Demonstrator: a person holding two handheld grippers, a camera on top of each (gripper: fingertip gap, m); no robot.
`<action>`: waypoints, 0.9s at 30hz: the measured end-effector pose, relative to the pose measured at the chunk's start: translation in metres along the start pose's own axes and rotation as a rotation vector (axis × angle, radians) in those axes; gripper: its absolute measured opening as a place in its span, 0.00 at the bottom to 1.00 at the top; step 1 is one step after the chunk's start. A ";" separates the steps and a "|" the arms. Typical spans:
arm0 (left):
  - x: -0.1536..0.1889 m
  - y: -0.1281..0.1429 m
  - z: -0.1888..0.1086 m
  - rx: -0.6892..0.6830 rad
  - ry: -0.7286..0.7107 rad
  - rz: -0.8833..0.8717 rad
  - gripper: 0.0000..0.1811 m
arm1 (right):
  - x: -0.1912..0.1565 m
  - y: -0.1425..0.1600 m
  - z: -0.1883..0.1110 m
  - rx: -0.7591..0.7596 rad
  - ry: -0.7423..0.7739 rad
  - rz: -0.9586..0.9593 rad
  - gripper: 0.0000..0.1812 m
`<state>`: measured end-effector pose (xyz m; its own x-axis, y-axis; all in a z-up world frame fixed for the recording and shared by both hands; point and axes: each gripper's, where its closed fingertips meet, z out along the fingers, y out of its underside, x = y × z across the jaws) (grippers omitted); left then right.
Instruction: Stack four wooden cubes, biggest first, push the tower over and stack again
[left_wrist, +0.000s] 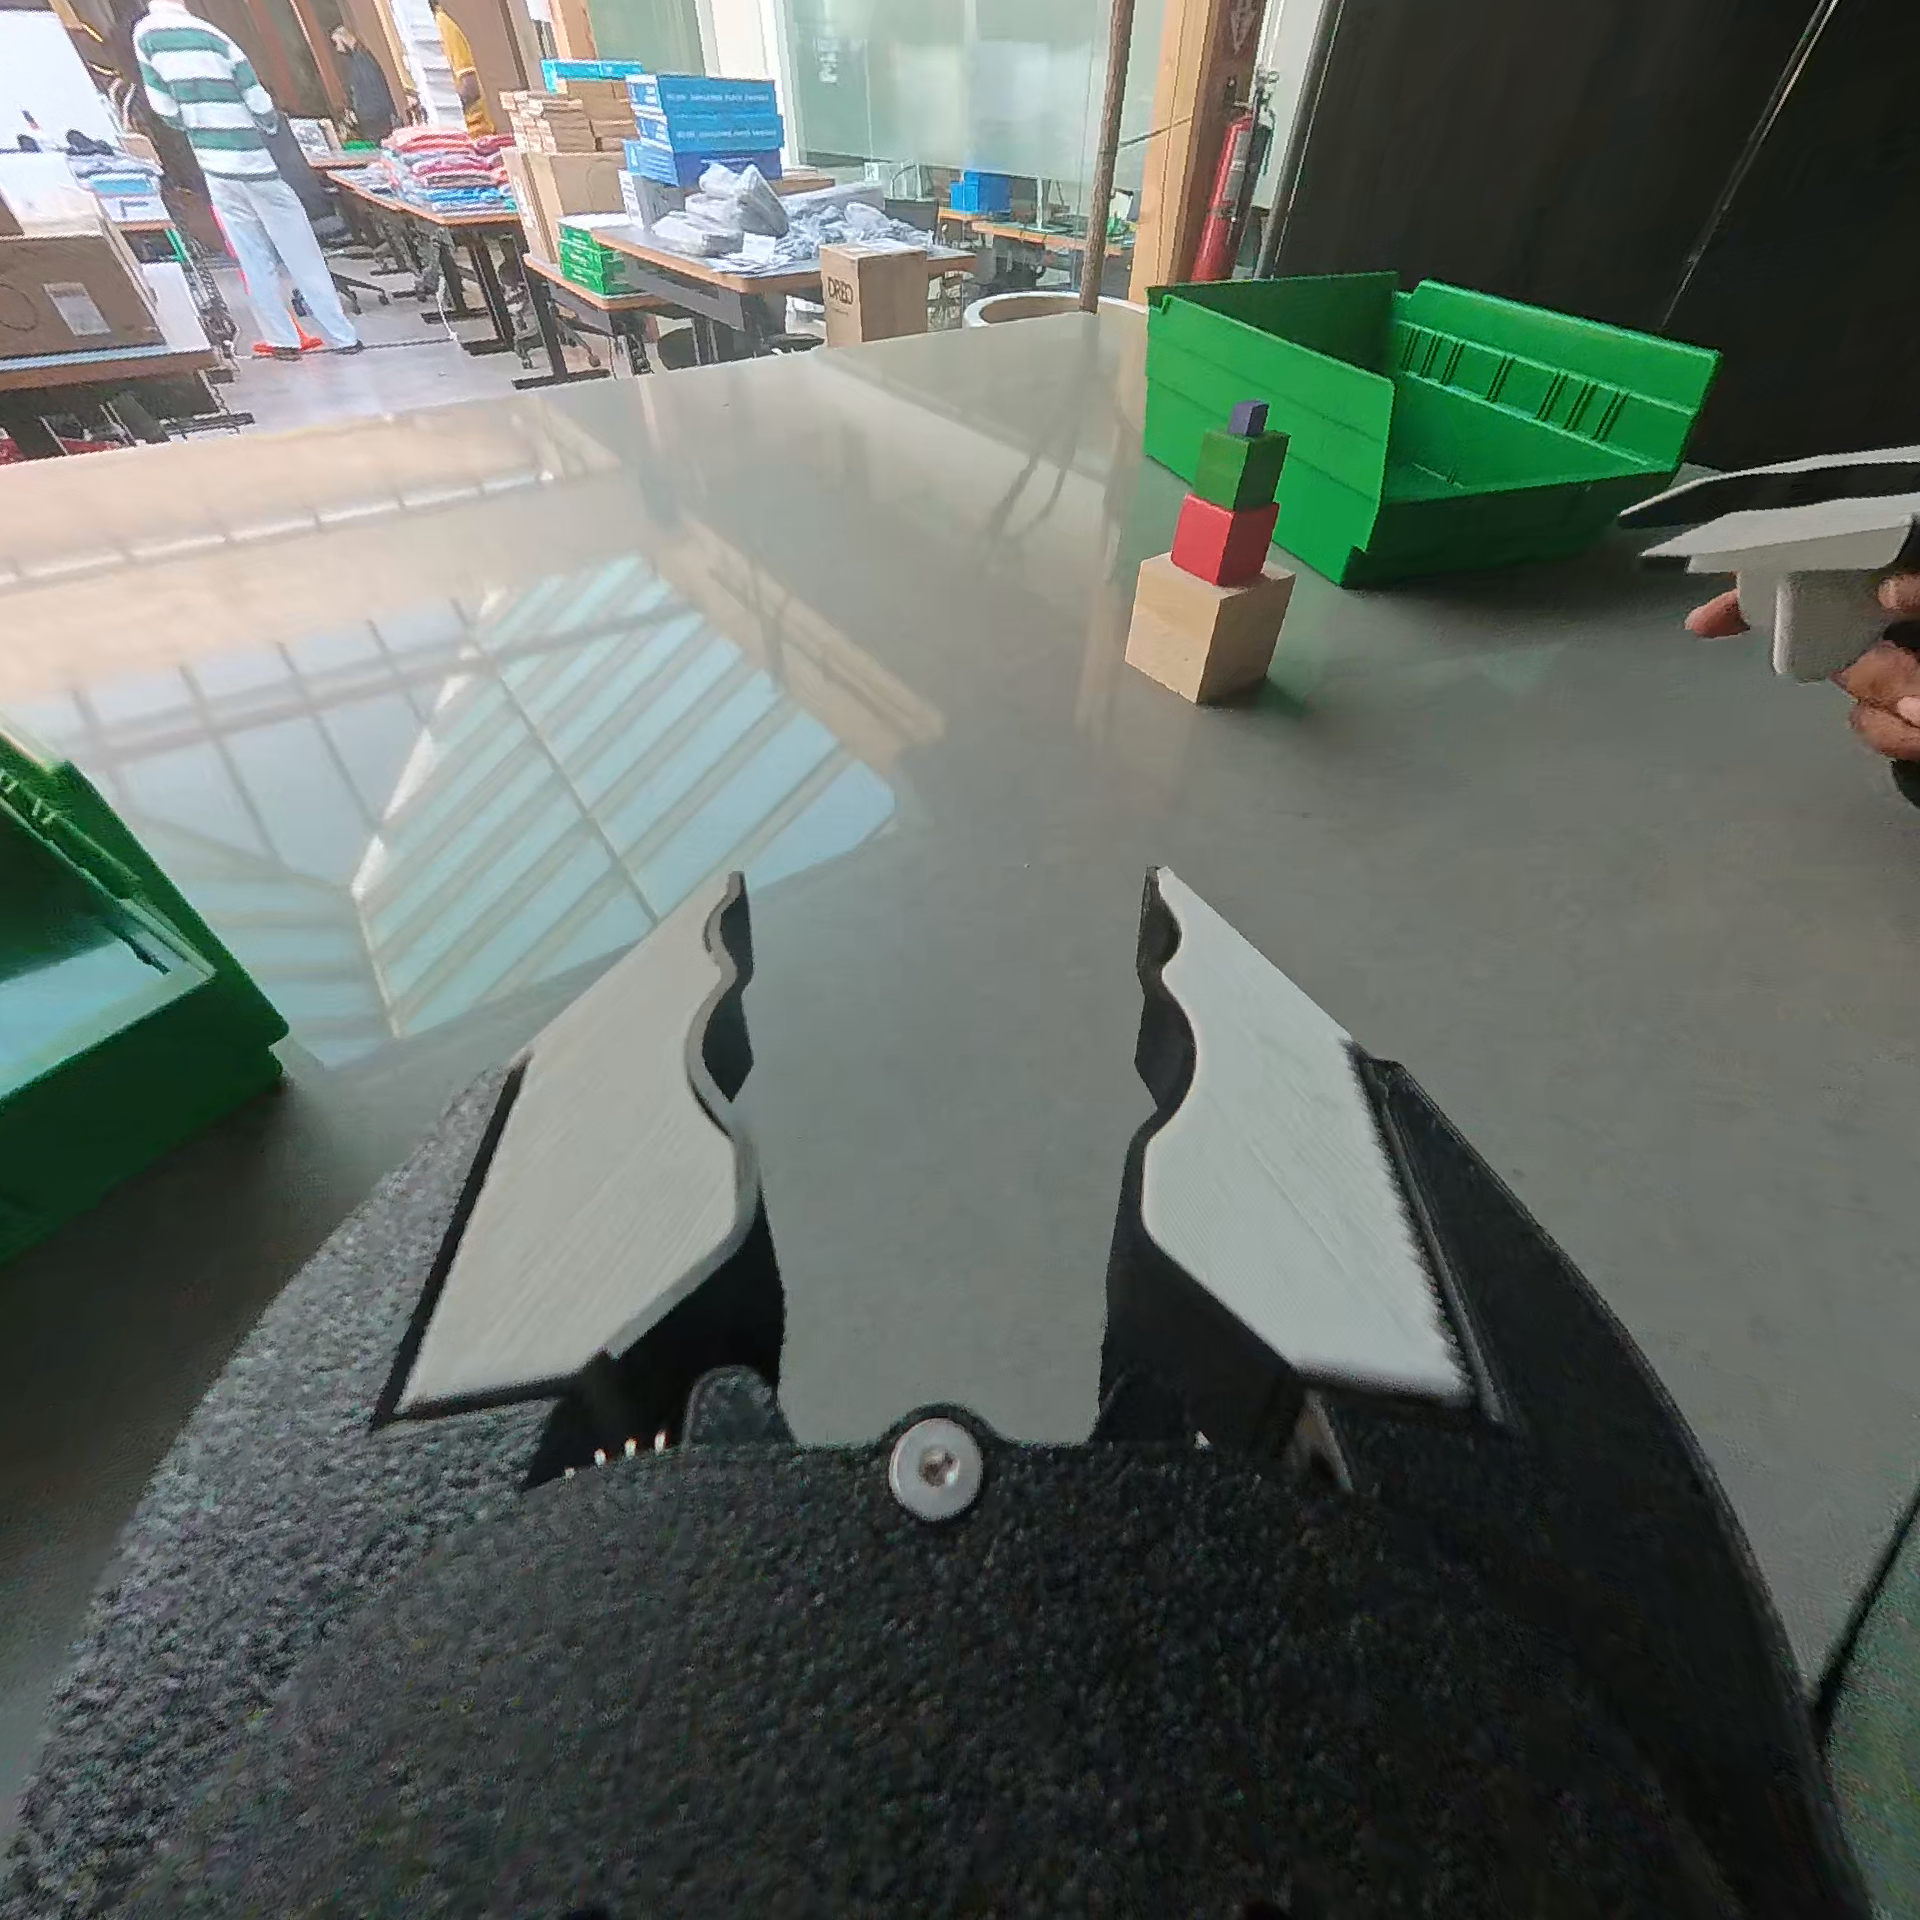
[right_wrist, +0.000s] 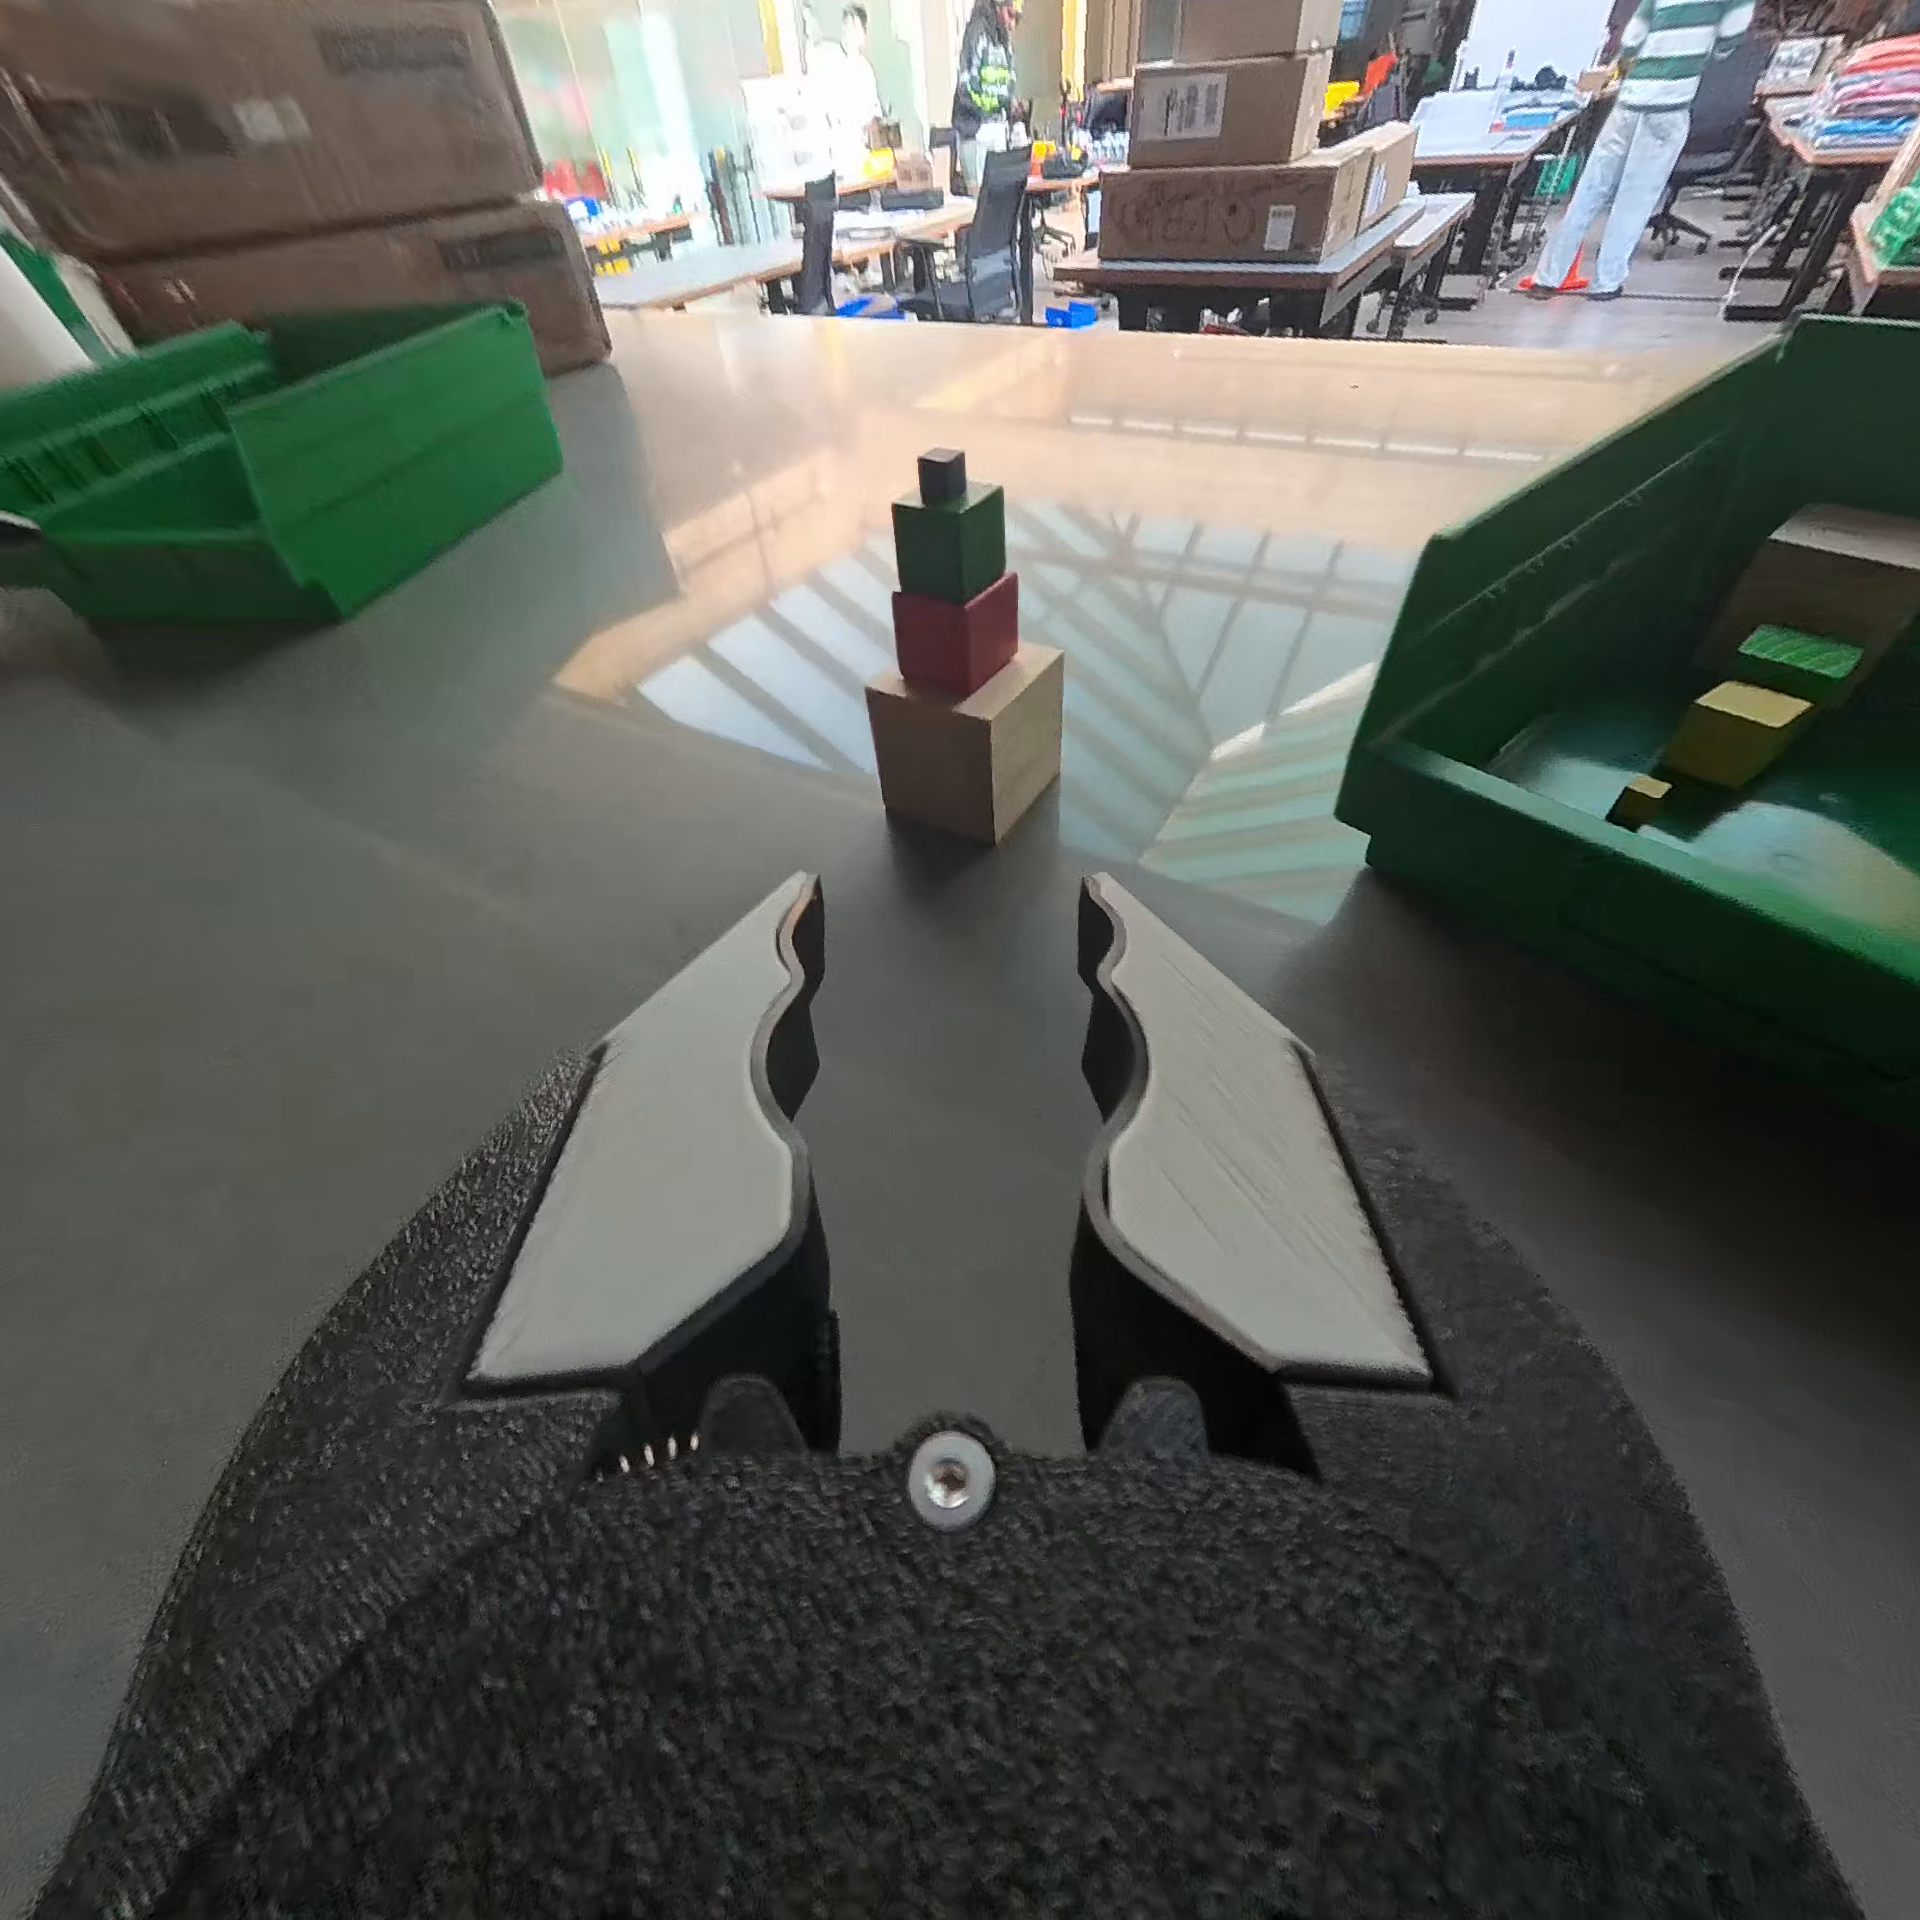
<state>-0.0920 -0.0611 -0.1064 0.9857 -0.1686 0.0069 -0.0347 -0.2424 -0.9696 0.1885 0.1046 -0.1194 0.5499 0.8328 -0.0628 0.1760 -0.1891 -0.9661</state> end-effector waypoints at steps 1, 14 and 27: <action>0.000 0.001 0.001 -0.001 -0.001 0.002 0.41 | 0.000 0.001 0.000 -0.011 0.008 -0.021 0.27; -0.002 0.017 0.008 -0.044 0.012 -0.011 0.43 | 0.043 0.006 0.006 -0.021 0.190 0.030 0.05; -0.009 0.030 -0.010 -0.062 -0.008 -0.027 0.42 | 0.031 -0.032 0.158 -0.045 0.307 -0.148 0.00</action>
<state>-0.1038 -0.0763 -0.1334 0.9876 -0.1538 0.0302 -0.0185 -0.3057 -0.9520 0.0710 0.2186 -0.1297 0.7345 0.6590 0.1620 0.3040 -0.1061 -0.9468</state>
